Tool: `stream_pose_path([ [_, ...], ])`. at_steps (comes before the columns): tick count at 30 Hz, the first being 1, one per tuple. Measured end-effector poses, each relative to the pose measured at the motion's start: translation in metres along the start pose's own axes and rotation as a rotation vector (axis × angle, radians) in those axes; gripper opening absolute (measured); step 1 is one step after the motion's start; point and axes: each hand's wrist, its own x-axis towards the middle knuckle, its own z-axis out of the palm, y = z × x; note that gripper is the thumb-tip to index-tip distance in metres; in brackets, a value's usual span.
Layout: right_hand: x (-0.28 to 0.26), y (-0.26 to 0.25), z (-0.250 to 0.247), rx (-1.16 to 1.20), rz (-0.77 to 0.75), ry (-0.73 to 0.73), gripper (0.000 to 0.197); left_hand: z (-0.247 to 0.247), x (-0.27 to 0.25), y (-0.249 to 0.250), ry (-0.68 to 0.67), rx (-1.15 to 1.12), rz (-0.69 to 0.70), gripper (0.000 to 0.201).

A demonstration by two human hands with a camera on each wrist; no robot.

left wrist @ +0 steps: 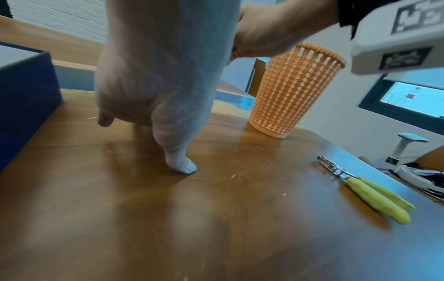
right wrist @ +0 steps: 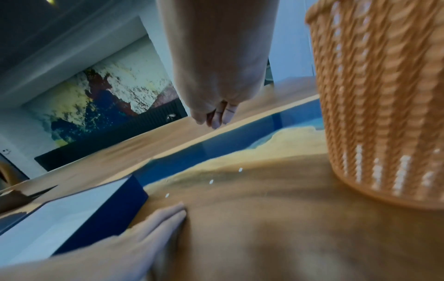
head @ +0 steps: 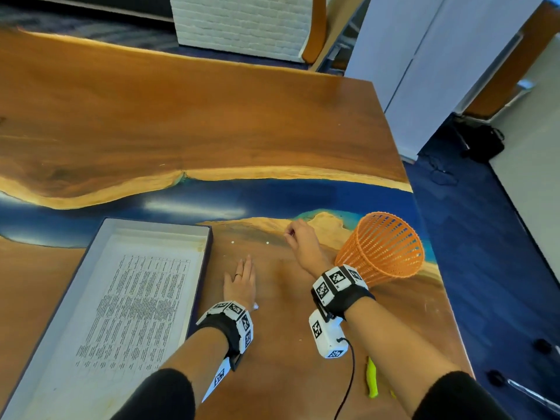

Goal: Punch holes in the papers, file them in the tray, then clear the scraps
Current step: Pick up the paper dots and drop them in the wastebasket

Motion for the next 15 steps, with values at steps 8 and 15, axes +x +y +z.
stream_pose_path([
  [8,-0.018,0.023,-0.108,-0.049,-0.044,0.19,0.008,-0.015,0.003,0.037,-0.021,0.067,0.143,0.097],
  [15,-0.049,0.072,-0.156,-0.132,0.161,0.234,0.011,-0.02,0.005,0.055,-0.121,0.052,0.172,0.101],
])
